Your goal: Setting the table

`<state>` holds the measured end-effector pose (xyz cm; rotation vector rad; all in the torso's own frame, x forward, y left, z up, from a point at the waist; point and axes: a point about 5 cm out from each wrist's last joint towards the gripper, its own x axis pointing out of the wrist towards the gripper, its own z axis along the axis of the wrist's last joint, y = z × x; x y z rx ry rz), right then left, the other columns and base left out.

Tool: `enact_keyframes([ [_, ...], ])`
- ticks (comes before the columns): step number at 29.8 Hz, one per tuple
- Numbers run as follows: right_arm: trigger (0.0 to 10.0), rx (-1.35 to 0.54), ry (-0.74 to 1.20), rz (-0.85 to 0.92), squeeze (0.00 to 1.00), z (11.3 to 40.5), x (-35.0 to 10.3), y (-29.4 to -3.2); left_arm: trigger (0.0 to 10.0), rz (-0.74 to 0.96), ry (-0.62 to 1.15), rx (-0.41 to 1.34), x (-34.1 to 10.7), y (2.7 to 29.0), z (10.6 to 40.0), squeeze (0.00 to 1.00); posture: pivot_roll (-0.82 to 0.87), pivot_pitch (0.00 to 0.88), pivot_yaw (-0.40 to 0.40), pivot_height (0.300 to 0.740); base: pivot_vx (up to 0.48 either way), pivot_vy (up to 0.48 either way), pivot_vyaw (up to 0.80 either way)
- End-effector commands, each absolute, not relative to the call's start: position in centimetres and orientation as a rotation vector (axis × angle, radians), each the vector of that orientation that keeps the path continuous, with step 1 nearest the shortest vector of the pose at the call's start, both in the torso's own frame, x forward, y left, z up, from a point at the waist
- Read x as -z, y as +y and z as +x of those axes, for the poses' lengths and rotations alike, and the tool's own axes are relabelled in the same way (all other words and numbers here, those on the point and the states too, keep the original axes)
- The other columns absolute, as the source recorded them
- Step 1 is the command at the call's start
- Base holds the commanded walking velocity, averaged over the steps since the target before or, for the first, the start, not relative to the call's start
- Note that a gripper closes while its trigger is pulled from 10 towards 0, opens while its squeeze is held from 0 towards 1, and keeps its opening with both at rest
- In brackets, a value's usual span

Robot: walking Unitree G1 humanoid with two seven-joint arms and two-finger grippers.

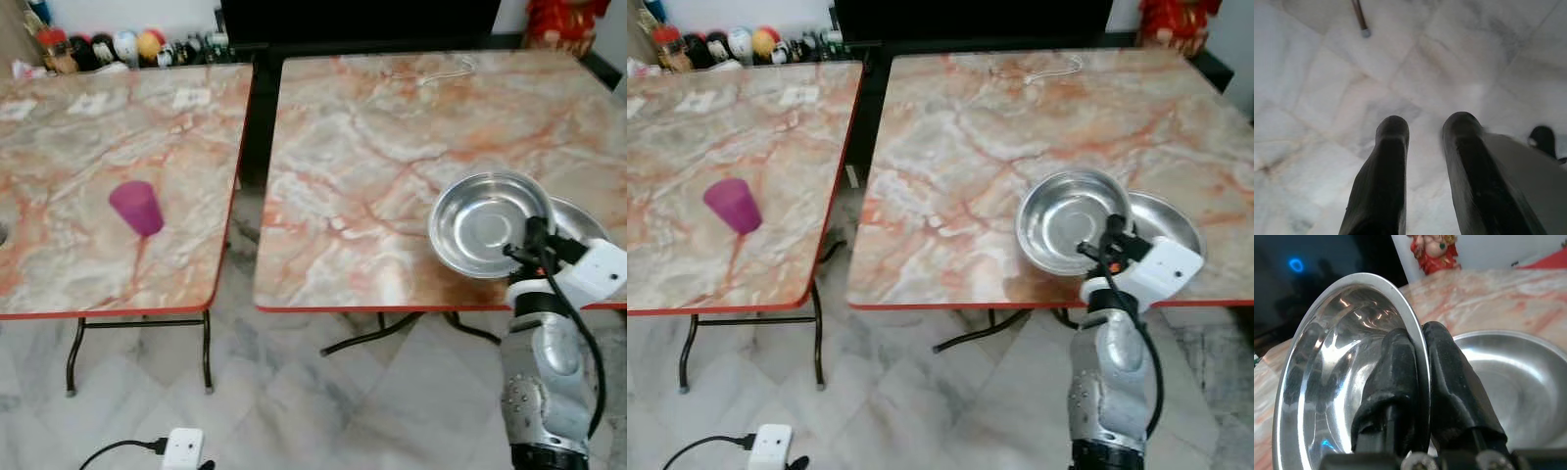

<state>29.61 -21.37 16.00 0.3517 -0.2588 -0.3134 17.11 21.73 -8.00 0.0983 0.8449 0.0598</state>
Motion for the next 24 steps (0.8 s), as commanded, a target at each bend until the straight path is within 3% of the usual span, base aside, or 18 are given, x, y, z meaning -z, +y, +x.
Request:
enact_keyframes([
  [1, 10.0, 0.29, -0.272, 0.352, 0.0, 29.9, -16.4, -20.7, 10.0, 0.106, 0.875, -0.075, 8.3, 22.2, 16.3, 0.0, -0.08, 0.11, 0.026, 0.74, 0.0, 0.0, 0.0],
  [8, 10.0, 0.34, -0.271, 0.355, 0.0, 29.9, -16.3, -21.5, 10.0, 0.095, 0.858, -0.079, 8.0, 22.5, 16.8, 0.0, -0.09, 0.112, 0.029, 0.74, 0.0, 0.0, 0.0],
  [24, 10.0, 0.504, -0.186, 0.635, 0.0, 33.9, -16.0, -23.5, 10.0, 0.09, 0.855, -0.071, 7.9, 22.4, 17.0, 0.0, -0.08, 0.111, 0.042, 0.74, 0.0, 0.0, 0.0],
])
